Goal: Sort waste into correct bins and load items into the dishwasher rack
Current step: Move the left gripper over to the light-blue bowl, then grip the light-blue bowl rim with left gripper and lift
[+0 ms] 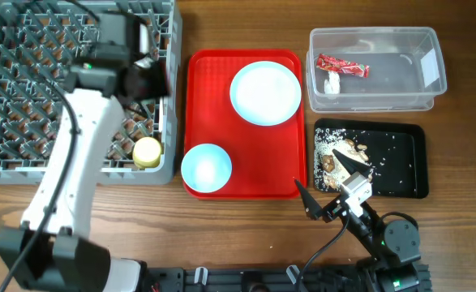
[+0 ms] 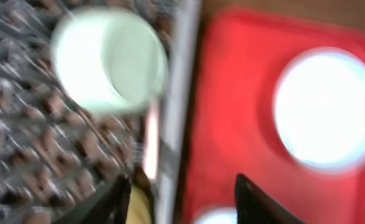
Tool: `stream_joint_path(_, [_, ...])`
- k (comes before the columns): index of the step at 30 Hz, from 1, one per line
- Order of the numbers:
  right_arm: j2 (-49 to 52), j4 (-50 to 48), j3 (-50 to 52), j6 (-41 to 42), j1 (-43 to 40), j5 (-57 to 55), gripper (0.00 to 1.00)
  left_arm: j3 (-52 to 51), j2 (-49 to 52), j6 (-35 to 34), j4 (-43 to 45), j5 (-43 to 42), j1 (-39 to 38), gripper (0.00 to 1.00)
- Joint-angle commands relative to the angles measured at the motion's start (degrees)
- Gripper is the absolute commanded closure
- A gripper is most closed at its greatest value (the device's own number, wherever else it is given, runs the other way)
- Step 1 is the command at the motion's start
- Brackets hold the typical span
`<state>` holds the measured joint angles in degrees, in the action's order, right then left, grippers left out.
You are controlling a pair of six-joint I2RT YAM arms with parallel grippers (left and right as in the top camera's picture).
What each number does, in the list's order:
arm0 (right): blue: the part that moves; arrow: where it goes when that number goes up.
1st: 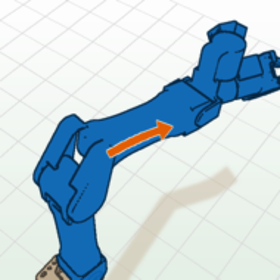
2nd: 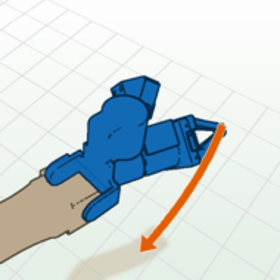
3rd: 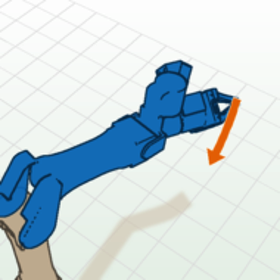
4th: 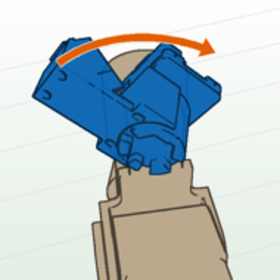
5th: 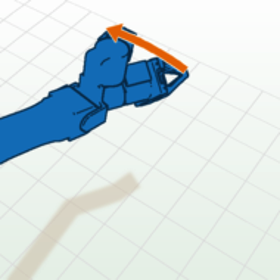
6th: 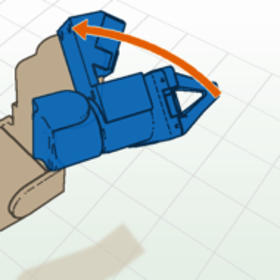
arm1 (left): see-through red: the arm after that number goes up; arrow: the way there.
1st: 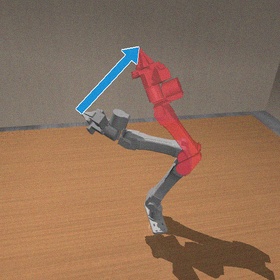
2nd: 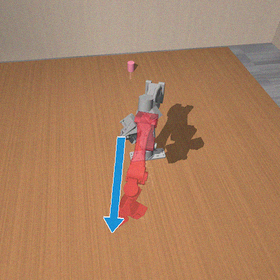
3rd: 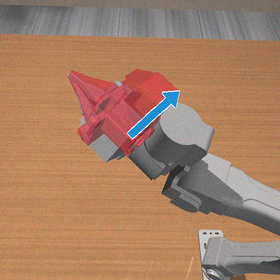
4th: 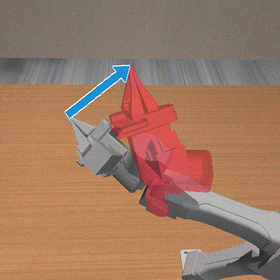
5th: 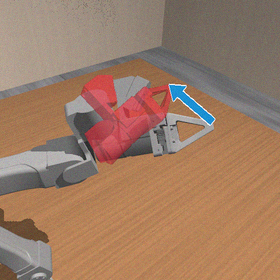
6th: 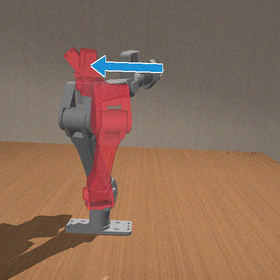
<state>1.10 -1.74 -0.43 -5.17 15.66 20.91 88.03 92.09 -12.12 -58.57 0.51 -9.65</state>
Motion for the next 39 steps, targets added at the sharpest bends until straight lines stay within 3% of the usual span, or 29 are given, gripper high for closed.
stream_joint_path(1, [0.0, -0.1, 0.1, 0.7, -0.1, -0.3, 0.0, 0.1, -2.5, -2.1, -7.1, -6.6, -6.7, 0.44])
stream_joint_path(6, [0.0, -0.1, 0.1, 0.7, -0.1, -0.4, 0.0, -1.1, -0.9, -8.2, -13.9, -7.0, -15.1, 0.45])
stream_joint_path(12, [0.0, -0.1, 0.1, 0.7, -0.1, -0.3, 0.0, -11.5, -0.2, -16.9, -7.9, -6.3, -20.8, 0.51])
stream_joint_path(17, [0.0, -0.1, 0.1, 0.7, -0.1, -0.4, 0.0, -21.0, -0.2, -17.1, 0.5, -5.4, -21.7, 0.53])
stream_joint_path(22, [0.0, -0.1, 0.1, 0.7, -0.1, -0.4, 0.0, -22.7, -0.2, -19.0, -1.2, 3.9, -20.3, 0.51])
stream_joint_path(26, [0.0, -0.1, 0.1, 0.7, -0.1, -0.4, 0.0, -23.2, -0.2, -19.0, -0.9, 3.9, -19.7, 0.51])
stream_joint_path(28, [0.0, -0.1, 0.1, 0.7, -0.1, -0.3, 0.0, -23.4, -0.2, -18.9, -0.5, 2.8, -19.9, 0.56])
stream_joint_path(32, [0.0, -0.1, 0.1, 0.7, -0.1, -0.4, 0.0, -23.4, -0.1, -13.7, 3.4, -4.7, -23.7, 0.58])
stream_joint_path(39, [0.0, -0.1, 0.1, 0.7, -0.1, -0.3, 0.0, -23.4, 3.6, -14.3, 5.7, 2.6, -28.9, 0.56])
